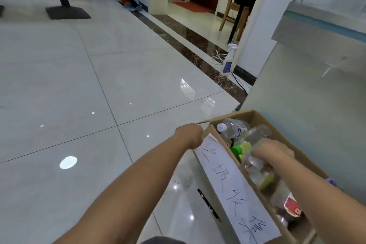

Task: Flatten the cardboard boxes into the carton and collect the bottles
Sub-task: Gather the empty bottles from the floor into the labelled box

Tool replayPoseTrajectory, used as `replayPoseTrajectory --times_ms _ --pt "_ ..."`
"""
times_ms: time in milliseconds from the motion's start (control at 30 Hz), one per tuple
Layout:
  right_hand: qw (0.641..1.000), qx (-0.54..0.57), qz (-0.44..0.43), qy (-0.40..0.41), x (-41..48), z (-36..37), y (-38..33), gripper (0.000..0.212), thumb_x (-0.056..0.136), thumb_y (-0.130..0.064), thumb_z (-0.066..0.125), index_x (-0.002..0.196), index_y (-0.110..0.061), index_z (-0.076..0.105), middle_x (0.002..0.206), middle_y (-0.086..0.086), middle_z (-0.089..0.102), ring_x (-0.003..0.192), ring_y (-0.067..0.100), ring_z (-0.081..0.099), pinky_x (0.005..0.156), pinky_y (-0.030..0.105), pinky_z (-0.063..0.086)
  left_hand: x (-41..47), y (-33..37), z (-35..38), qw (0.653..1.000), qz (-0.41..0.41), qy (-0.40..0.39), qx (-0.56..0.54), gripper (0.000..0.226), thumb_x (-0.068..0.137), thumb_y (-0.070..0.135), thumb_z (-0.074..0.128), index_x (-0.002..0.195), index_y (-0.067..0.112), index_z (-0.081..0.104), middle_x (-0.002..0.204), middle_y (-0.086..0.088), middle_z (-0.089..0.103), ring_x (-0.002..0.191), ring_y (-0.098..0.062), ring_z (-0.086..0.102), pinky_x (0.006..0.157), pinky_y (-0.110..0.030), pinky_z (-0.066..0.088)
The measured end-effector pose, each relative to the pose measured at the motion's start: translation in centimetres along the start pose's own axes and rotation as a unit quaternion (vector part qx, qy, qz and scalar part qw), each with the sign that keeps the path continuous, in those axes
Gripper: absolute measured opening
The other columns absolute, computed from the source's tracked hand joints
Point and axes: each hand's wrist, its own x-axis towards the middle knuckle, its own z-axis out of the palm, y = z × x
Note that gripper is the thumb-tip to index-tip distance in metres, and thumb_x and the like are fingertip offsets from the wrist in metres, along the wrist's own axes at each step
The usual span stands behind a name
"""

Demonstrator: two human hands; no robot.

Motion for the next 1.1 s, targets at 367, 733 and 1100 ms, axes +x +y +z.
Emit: replayPoseTrajectory --times_ms 367,733,1100 --pt "0.897 -0.02 -0.427 -0.112 -21.3 11.3 -32.7 0.039 0.088 -0.04 0.054 0.061 -0.015 0.037 0.076 0.005 0.052 0.08 0.025 0.052 0.068 0.025 0.04 -22.8 -30.7 -1.0 0.932 -0.342 -0.112 -0.035 0.045 0.096 0.024 0.048 0.139 0.01 0.044 0.141 -0.008 0.047 0.108 -0.024 0.051 0.085 -0.033 0.041" --pt "0.698 -0.197 -0.654 -0.215 -49.1 25.6 -48.4 0.037 0.089 -0.042 0.053 0.108 -0.01 0.055 0.105 0.004 0.057 0.105 0.027 0.054 0.078 0.032 0.043 -53.2 -45.2 11.8 0.688 -0.692 -0.01 -0.218 0.049 0.09 0.02 0.053 0.136 0.01 0.039 0.135 -0.014 0.043 0.126 -0.031 0.043 0.1 -0.039 0.041" --pt "0.618 -0.209 -0.72 -0.238 -53.3 37.1 -51.5 0.069 0.092 -0.025 0.051 0.151 -0.026 0.015 0.146 0.008 0.042 0.126 0.028 0.048 0.1 0.035 0.042 -53.4 -47.4 21.7 0.57 -0.741 0.125 -0.332 0.093 0.091 0.033 0.059 0.153 0.015 -0.009 0.161 -0.006 -0.009 0.146 -0.031 0.011 0.113 -0.048 0.028"
